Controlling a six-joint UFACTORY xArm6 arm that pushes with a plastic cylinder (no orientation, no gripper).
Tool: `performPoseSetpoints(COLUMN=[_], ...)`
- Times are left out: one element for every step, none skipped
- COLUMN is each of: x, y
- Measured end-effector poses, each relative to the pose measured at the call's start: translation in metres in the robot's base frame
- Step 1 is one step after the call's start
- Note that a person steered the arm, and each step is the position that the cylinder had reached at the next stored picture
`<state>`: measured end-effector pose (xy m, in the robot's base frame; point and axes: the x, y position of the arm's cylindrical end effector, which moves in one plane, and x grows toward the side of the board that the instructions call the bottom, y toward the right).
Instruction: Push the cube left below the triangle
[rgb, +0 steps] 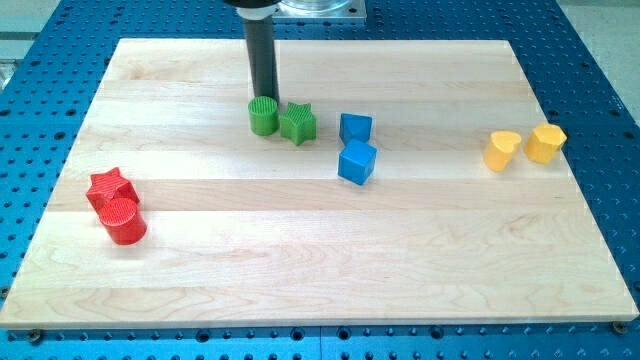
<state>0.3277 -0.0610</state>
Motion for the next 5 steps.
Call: performPoseSetpoints(x=[-0.007,-0.007,0.004,0.004,0.003], y=[-0.027,-0.051,-0.055,-0.055,-0.055])
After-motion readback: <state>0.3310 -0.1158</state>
